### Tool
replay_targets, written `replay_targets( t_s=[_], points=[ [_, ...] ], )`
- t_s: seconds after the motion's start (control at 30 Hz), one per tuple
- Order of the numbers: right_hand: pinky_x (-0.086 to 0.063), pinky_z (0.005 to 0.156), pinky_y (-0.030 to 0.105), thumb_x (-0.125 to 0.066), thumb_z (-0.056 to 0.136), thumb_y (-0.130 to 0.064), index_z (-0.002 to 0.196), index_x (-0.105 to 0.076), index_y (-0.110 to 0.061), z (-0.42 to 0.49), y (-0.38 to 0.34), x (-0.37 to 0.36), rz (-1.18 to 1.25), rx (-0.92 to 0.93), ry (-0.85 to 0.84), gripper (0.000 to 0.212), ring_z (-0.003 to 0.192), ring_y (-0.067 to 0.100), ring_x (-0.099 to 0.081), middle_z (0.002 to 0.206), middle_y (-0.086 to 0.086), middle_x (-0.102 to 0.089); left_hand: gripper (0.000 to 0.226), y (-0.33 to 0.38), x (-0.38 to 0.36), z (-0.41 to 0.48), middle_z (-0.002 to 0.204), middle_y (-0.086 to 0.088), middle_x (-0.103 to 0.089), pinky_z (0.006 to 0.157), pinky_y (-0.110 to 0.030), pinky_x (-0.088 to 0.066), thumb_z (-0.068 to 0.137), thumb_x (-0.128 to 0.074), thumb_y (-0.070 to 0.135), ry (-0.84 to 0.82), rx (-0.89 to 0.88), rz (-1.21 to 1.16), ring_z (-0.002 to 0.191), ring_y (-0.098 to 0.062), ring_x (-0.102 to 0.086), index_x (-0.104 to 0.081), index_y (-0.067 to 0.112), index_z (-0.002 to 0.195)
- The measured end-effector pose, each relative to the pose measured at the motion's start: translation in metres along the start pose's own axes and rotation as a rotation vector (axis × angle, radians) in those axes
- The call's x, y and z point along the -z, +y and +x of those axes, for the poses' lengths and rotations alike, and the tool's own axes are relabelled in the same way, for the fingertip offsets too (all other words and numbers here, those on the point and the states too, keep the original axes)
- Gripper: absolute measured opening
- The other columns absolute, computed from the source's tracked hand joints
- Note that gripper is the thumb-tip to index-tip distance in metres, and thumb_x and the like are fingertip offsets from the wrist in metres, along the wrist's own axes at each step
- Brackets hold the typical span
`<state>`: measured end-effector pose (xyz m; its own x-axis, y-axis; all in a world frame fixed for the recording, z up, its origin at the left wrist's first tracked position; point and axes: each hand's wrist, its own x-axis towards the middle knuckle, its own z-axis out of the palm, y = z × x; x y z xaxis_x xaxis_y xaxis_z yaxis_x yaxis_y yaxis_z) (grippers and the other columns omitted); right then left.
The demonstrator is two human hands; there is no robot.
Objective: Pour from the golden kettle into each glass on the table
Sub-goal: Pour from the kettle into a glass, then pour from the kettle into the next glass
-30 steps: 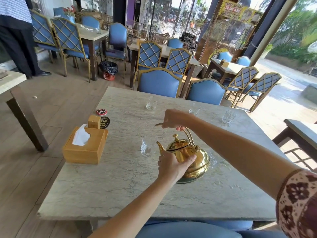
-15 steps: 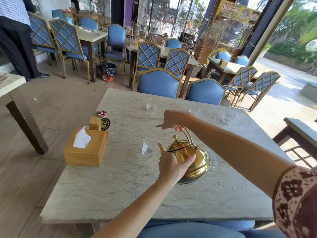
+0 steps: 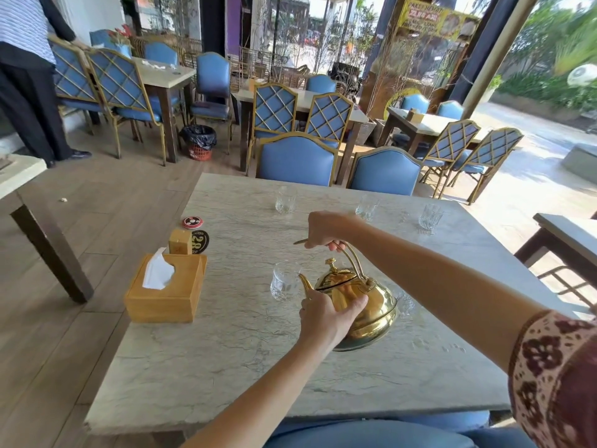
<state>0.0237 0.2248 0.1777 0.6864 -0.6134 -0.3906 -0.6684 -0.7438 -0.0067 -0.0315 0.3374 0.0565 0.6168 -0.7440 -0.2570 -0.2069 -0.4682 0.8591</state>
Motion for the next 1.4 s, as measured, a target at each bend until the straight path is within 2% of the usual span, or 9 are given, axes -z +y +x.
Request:
replay_targets(
  t_s=[0.1,0.2,0.37,0.47,0.63,0.77,0.9,1.1,1.4],
  points=[
    [-0.043,0.04,0.024,-0.06,0.094,-0.023,0.065,-0.05,-0.001,-0.002,0.001,-0.001,0.024,-0.007,0.016,0.037,0.043,0.017,-0.052,0.056,0.009,-0.056,0.105,-0.001,0.002,0.0,0.123,-0.02,-0.063,0.1,-0.044,-0.052,0.068,-0.06,0.082,-0.014,0.018,0.019,0.114,-0.034,-0.062,-0.049,-0.004,0.127],
    [-0.043,0.036,0.022,-0.062,0.093,-0.02,0.069,-0.052,0.002,-0.006,0.006,-0.007,0.106,-0.022,0.033,0.034,0.038,0.017,-0.052,0.054,0.01,-0.056,0.107,-0.002,0.003,-0.001,0.138,-0.02,-0.053,0.11,-0.043,-0.046,0.072,-0.067,0.074,-0.009,0.023,0.055,0.128,-0.034,-0.053,-0.038,-0.004,0.14],
    [-0.045,0.033,0.017,-0.058,0.095,-0.018,0.105,-0.065,0.009,-0.03,0.035,-0.02,0.332,-0.028,0.105,0.03,0.035,0.013,-0.054,0.057,0.01,-0.057,0.128,-0.006,-0.004,-0.015,0.154,-0.02,-0.034,0.118,-0.039,-0.036,0.07,-0.073,0.069,0.033,-0.069,0.201,0.143,-0.033,-0.035,-0.013,-0.003,0.157],
    [-0.039,0.029,0.01,-0.056,0.096,-0.019,0.11,-0.066,0.008,-0.05,0.06,-0.018,0.406,-0.01,0.177,0.032,0.023,0.003,-0.05,0.057,0.006,-0.055,0.128,0.001,-0.01,-0.018,0.145,-0.016,-0.039,0.111,-0.036,-0.04,0.063,-0.073,0.075,0.079,-0.165,0.276,0.134,-0.03,-0.038,-0.022,0.0,0.153],
    [-0.038,0.028,0.012,-0.058,0.095,-0.02,0.112,-0.067,0.006,-0.076,0.111,0.009,0.422,-0.054,0.298,0.033,0.022,0.003,-0.049,0.059,0.009,-0.057,0.127,0.043,-0.036,-0.015,0.14,-0.013,-0.041,0.107,-0.033,-0.045,0.056,-0.075,0.078,0.066,-0.293,0.212,0.132,-0.026,-0.04,-0.029,0.005,0.149],
    [-0.043,0.031,0.015,-0.057,0.094,-0.023,0.116,-0.063,0.002,-0.085,0.154,0.024,0.33,-0.117,0.312,0.033,0.024,0.006,-0.051,0.062,0.01,-0.06,0.155,0.07,-0.074,-0.014,0.154,-0.011,-0.038,0.113,-0.042,-0.045,0.035,-0.055,0.1,-0.043,-0.322,0.06,0.143,-0.027,-0.036,-0.022,0.01,0.156],
    [-0.05,0.044,0.022,-0.058,0.094,-0.024,0.111,-0.066,0.005,-0.085,0.204,0.015,0.256,-0.149,0.245,0.035,0.041,0.015,-0.058,0.067,0.012,-0.066,0.149,0.084,-0.124,-0.014,0.148,-0.006,-0.047,0.111,-0.042,-0.047,0.033,-0.055,0.1,-0.116,-0.286,-0.089,0.138,-0.024,-0.045,-0.03,0.017,0.155],
    [-0.048,0.041,0.023,-0.062,0.092,-0.021,0.101,-0.062,0.008,-0.073,0.265,-0.017,0.203,-0.19,0.103,0.031,0.042,0.015,-0.055,0.057,0.009,-0.059,0.14,0.094,-0.197,-0.017,0.146,-0.007,-0.052,0.109,-0.043,-0.05,0.042,-0.059,0.098,-0.28,-0.158,-0.177,0.134,-0.026,-0.052,-0.032,0.017,0.153],
    [-0.046,0.047,0.028,-0.06,0.094,-0.02,0.082,-0.052,0.004,-0.047,0.307,-0.018,0.135,-0.111,-0.036,0.028,0.049,0.02,-0.051,0.062,0.012,-0.054,0.134,0.126,-0.25,-0.015,0.143,-0.011,-0.052,0.108,-0.043,-0.05,0.05,-0.054,0.097,-0.217,-0.073,-0.203,0.132,-0.028,-0.053,-0.031,0.01,0.15]
  ],
)
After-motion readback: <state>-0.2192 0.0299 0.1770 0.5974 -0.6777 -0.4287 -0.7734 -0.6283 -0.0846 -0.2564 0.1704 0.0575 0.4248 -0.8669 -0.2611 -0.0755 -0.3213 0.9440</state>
